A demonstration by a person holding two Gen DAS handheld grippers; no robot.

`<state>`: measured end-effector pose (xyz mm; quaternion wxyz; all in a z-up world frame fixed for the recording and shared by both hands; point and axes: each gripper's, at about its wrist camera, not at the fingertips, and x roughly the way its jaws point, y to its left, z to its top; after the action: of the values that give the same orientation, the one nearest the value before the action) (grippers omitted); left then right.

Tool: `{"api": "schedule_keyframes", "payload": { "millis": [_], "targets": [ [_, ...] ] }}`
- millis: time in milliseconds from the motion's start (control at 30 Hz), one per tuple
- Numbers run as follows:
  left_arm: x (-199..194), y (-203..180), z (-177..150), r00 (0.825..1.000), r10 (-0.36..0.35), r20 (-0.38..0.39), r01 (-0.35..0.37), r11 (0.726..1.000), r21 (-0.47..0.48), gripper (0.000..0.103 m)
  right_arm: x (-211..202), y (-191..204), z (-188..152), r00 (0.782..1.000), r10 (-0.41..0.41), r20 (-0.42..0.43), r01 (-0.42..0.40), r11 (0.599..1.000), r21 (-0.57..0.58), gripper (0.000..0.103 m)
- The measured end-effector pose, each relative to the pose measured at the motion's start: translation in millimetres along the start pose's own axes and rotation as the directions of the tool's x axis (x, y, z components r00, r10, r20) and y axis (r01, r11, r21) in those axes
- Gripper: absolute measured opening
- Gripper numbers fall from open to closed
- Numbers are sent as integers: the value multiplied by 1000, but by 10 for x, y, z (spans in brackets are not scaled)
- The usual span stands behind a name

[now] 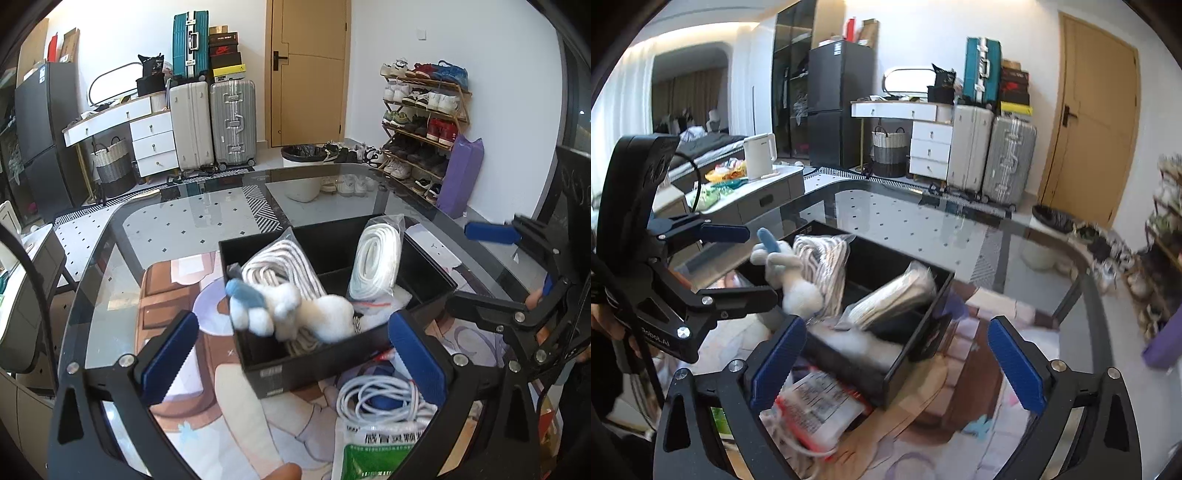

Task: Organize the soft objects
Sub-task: 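Move both grippers back toward the remaining packets and cable beside the box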

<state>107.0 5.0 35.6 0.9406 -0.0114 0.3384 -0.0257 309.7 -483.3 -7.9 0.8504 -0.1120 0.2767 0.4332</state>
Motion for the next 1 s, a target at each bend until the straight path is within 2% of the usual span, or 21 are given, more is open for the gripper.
{"api": "schedule_keyframes", "payload": {
  "millis": [567,1000],
  "targets": [
    [-336,7,-452,1000,-3,2,3,1000,-15,103,-309,269,-496,997,64,-32,-60,993,106,102],
    [-362,-48,-571,999,-21,-40,21,1000,7,103,-430,241,-570,997,59,-51,-53,992,110,102]
  ]
}}
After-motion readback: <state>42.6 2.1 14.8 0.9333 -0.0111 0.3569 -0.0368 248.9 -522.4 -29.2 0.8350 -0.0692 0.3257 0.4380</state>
